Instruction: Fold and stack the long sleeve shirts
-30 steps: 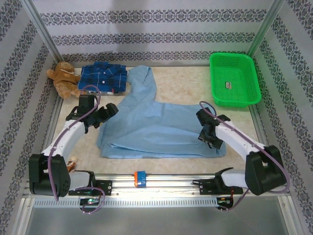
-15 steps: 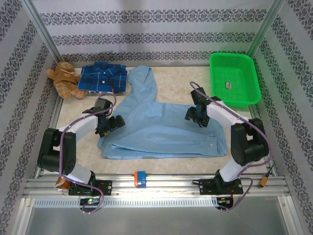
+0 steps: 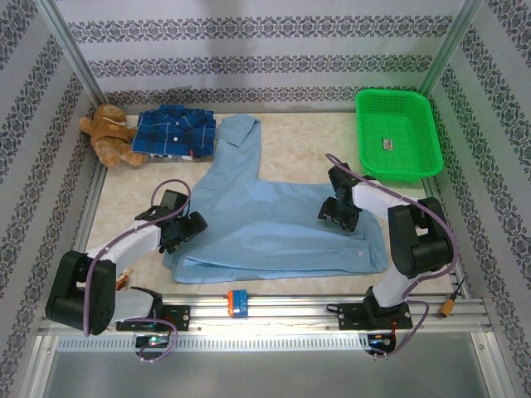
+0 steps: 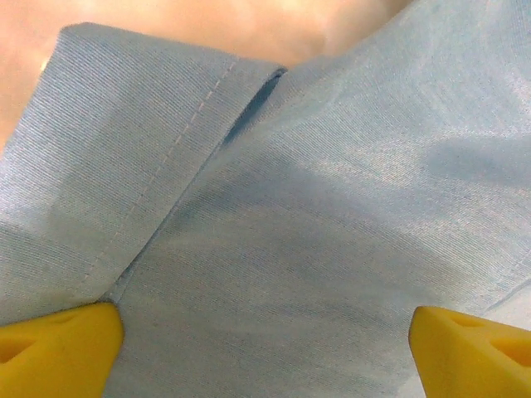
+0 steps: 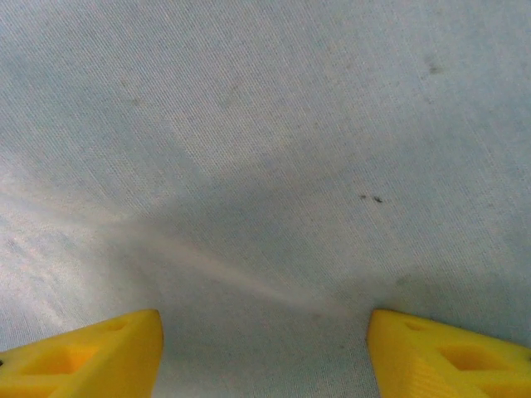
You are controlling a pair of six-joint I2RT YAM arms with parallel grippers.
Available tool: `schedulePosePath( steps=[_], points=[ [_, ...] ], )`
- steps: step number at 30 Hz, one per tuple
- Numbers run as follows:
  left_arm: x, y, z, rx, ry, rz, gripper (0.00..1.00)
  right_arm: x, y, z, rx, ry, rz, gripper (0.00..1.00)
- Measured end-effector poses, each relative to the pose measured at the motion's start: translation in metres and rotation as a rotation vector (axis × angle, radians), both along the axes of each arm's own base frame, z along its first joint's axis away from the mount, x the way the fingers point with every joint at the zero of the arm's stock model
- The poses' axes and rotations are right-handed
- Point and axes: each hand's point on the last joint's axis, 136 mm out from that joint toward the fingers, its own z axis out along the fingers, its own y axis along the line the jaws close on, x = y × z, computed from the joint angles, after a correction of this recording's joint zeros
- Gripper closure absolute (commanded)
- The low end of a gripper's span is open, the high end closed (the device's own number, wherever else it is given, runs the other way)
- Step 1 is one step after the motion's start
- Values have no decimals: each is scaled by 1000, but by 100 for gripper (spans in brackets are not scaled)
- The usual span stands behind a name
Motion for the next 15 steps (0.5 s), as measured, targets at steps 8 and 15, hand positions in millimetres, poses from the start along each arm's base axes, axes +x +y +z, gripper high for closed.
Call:
schedulePosePath(
  steps=[8,15],
  points=[
    [-2,1,39,27,60,-32,0,-2,-8,16,-42,-5,-1,26],
    [130,-25,137,94,-174,-273,7,56,-9,91,-48,-243,112,20]
  ],
)
